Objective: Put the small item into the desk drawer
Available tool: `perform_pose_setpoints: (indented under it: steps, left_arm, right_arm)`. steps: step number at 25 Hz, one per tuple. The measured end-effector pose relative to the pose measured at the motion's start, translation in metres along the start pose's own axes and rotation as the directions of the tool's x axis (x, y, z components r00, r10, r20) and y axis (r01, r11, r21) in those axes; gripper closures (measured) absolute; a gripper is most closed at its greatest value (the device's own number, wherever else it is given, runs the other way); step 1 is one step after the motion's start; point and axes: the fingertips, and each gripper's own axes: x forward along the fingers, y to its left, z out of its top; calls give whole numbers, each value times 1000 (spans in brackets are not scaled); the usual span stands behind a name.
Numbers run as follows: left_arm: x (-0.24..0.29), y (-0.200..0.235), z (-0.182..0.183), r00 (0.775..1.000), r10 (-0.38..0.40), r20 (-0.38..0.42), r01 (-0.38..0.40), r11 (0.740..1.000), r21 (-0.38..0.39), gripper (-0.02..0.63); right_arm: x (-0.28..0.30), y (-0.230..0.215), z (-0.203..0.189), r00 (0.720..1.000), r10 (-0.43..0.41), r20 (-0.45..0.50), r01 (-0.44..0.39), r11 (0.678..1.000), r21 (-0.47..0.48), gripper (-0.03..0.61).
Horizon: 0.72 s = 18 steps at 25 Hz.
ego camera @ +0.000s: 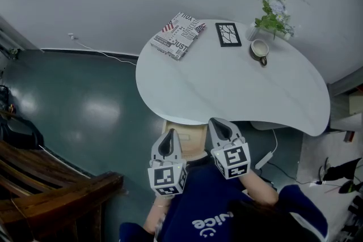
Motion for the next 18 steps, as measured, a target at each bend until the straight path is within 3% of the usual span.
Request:
perform_pose_setpoints:
  steps: [18]
  left_arm:
    - [-1,7,-3,1000,11,-3,-11,1000,8,609]
  right_arm:
    - [3,10,-1,1000,23,-1,-23,999,-34,572]
